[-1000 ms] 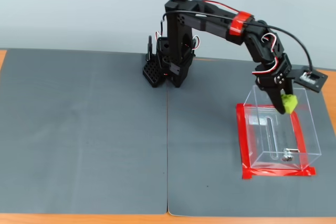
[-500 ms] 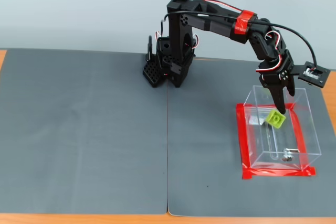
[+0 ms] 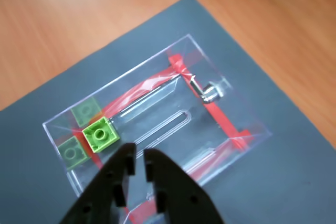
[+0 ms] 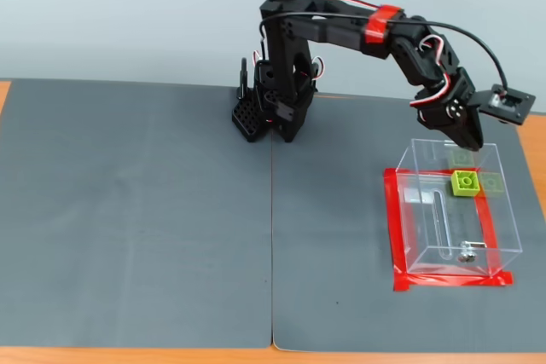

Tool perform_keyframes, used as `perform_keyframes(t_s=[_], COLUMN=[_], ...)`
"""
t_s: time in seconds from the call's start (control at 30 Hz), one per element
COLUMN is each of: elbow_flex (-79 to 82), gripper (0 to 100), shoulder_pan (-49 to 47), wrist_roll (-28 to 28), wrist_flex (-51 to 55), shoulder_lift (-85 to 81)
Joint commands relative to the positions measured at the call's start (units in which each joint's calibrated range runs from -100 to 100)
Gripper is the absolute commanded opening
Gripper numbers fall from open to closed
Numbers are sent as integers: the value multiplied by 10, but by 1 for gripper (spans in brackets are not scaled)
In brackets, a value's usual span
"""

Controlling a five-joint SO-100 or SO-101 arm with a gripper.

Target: Pick the green lego block and place it into the transparent box

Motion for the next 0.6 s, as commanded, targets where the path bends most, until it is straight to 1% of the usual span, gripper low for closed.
perform_keyframes(t_s=[0.0,0.13,0.2,0.57], elbow_flex=[-20,4,55,221], gripper=[2,2,2,2], shoulder_pan=[41,105,164,311], wrist_roll=[0,0,0,0], wrist_flex=[3,4,4,4], shoulder_lift=[-75,-137,-204,-399])
